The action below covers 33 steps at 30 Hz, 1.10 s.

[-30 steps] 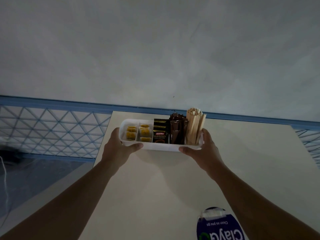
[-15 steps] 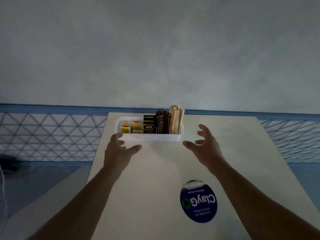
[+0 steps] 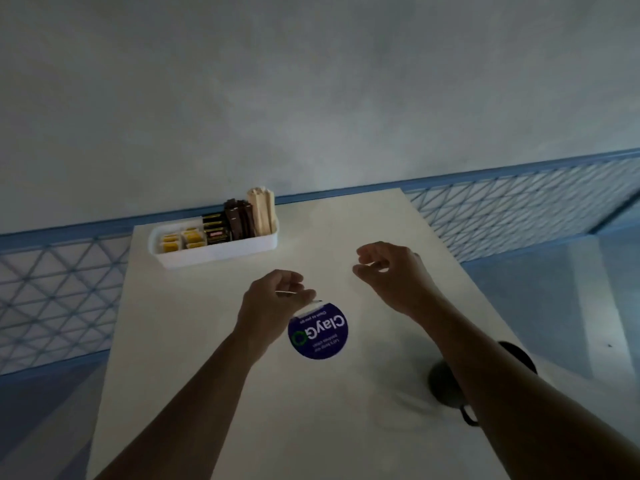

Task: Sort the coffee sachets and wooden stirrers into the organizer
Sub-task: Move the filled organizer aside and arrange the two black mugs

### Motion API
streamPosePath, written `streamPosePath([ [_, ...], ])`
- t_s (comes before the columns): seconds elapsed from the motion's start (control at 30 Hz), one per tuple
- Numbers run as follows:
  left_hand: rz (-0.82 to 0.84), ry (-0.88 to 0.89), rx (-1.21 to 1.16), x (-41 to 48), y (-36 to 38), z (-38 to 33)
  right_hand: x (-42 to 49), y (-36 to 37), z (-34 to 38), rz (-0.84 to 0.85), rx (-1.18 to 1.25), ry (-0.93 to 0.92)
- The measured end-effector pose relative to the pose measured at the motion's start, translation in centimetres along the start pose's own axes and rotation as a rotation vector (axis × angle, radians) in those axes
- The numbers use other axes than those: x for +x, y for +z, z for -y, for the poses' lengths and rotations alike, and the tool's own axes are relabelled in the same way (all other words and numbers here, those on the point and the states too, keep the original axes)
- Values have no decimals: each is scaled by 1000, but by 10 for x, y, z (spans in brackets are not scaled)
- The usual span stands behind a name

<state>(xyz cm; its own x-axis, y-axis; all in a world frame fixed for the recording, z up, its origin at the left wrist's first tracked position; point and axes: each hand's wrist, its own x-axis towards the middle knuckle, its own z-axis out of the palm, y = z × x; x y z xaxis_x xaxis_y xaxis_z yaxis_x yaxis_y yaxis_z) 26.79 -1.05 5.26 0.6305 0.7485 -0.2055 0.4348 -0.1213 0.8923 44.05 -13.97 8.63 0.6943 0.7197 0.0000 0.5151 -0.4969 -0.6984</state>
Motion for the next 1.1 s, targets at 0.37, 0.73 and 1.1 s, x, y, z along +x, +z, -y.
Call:
streamPosePath([
  [0.37, 265, 90, 7, -45, 112, -9, -90, -80, -97, -180, -85, 120],
  [0.73, 479, 86, 172, -91, 191, 4, -168, -99, -181, -377, -160, 395],
  [1.1, 719, -102, -23, -113, 229, 16, -190, -59, -214, -264, 217, 650],
])
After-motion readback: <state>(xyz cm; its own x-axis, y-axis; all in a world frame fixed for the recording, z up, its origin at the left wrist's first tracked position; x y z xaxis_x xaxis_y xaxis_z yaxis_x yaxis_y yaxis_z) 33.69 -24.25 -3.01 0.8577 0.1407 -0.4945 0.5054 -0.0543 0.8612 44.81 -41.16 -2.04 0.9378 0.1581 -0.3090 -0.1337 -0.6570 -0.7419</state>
